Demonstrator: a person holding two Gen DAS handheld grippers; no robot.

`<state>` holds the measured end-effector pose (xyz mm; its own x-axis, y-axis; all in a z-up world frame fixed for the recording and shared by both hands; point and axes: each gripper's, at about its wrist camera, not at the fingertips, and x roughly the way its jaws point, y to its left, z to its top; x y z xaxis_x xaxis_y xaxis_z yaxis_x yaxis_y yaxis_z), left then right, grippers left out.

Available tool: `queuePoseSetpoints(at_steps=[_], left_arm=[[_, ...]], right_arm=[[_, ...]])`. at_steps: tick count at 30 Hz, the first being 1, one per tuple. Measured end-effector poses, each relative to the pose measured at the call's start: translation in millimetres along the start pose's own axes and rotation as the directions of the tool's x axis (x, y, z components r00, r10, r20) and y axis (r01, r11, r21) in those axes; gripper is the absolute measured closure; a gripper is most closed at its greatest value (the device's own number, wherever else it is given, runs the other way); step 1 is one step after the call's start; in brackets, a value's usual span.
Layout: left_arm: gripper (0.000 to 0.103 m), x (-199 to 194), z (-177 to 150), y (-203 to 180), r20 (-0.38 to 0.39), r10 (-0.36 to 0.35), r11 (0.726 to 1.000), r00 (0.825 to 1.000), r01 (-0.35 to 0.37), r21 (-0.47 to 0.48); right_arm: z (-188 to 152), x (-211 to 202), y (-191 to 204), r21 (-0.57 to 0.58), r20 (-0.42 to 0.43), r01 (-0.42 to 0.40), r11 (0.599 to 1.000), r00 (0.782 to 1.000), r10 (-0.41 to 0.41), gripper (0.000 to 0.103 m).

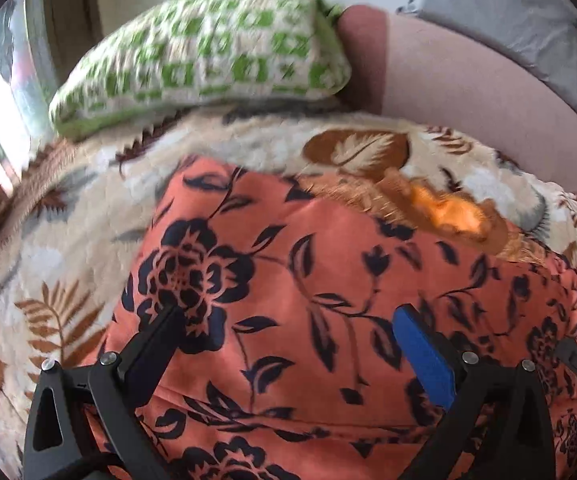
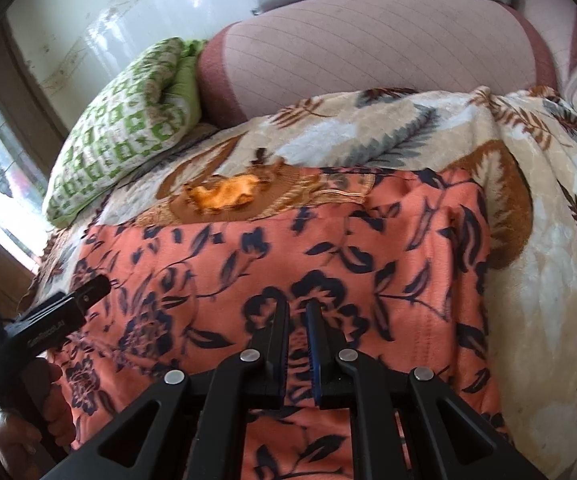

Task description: Fold small clothes

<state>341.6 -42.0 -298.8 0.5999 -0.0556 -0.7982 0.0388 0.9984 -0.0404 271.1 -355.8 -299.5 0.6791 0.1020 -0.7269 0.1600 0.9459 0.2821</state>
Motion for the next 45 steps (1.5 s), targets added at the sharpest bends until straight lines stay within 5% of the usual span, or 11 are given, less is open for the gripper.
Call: queuePoseSetpoints(at_steps=[2,11,14,16,19,22,26,29,33,41,45], left_arm=[[0.0,18,-2,7,-0.088,-0.015,1.0,0.996,0.014,-0.016],[0.0,17,-14,-5,-0.034,0.024,0.998,0.999,-0.021,0.067],[0.0,13,-21,-5,0.013,0.016,0.997,1.0,-0.017,0.078],[0.0,6,-21,-4,-0.015,0.021,0.996,1.0,-0.019,0.091],[0.0,-25,-26,-4,-0.027,0.033,0.991,0.999,-0.029,0.131],[0.0,-73,-36,3,0.026,0.013,0.983,1.0,-0.018,0.181],[0.0,-142,-58,21,0.095,-0.014,0.974,0.995,-0.007,0.227],[0.0,-179,-81,38,0.101,-0.029,0.973,0.994,0.005,0.23],[0.0,-201,-115,62,0.063,-0.05,0.974,0.997,0.035,0.222],[0.0,-175,-168,97,0.002,0.086,0.98,0.996,-0.085,0.179],[0.0,-138,-185,110,-0.135,0.172,0.97,0.976,-0.144,0.194]], right_arm=[[-2,16,-7,0.001,-0.062,0.047,0.999,0.997,-0.047,0.092],[-2,-16,-16,0.034,0.0,0.049,0.998,0.999,-0.049,0.094],[-16,-5,-35,0.101,-0.112,0.076,0.992,0.992,-0.065,0.093],[-25,-22,-47,0.182,-0.08,0.016,0.983,0.997,-0.002,0.094],[-33,-65,-48,0.17,-0.018,-0.031,0.985,0.999,0.034,0.092],[-54,-113,-50,0.109,0.098,-0.028,0.994,0.995,0.017,0.092],[-79,-152,-60,0.14,0.14,-0.092,0.986,0.988,0.072,0.092],[-101,-166,-56,0.103,0.128,-0.06,0.993,0.991,0.046,0.081],[-138,-177,-55,0.118,0.082,-0.043,0.992,0.996,0.034,0.032],[-175,-169,-39,0.08,-0.002,0.0,0.997,1.0,0.0,0.033],[-198,-142,-42,0.086,-0.133,0.046,0.995,0.991,-0.035,0.036]])
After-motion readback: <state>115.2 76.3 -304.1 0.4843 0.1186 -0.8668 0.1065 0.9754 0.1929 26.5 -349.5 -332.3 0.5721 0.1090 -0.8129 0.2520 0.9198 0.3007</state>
